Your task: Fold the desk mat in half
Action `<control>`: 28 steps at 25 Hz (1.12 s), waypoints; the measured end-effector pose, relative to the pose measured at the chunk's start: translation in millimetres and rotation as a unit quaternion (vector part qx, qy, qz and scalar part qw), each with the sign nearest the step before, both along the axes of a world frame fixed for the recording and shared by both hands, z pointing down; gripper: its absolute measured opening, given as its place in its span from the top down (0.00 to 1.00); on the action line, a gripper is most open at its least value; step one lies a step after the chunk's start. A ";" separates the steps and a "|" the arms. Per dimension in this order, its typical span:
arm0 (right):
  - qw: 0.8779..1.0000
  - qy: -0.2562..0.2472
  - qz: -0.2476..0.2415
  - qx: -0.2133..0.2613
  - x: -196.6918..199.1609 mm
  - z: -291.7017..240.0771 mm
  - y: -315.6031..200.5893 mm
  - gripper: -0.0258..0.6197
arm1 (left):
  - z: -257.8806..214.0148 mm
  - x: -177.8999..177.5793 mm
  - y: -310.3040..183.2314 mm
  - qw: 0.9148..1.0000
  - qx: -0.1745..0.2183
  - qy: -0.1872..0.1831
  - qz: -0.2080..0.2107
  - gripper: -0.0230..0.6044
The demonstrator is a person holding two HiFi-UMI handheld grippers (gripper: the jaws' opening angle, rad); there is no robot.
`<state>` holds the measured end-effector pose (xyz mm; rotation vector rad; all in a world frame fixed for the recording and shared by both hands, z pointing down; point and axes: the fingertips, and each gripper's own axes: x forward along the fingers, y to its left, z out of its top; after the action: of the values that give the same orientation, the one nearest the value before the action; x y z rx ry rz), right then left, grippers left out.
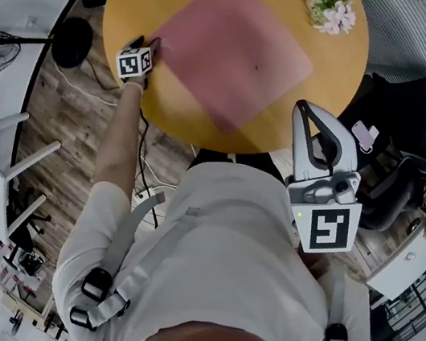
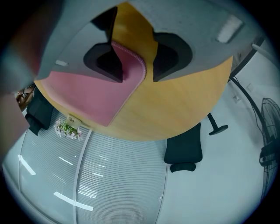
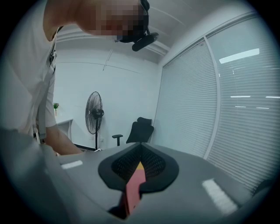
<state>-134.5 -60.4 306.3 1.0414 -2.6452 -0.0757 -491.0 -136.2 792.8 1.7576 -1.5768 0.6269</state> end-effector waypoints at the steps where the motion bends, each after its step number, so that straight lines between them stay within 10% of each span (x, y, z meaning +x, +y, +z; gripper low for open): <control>1: 1.000 0.000 0.002 -0.002 0.2 1.6 -2.1 0.95 | 0.8 -0.1 -0.6 1.000 0.001 0.001 0.000 0.60; 28: 1.000 -0.009 0.010 0.006 20.4 -5.1 -2.4 0.95 | -25.1 43.7 -1.3 0.998 0.022 0.048 0.033 0.89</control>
<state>-114.2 -62.7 301.2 1.0776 -2.6530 -0.0796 -447.3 -137.5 767.7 1.8514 -1.4818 0.5339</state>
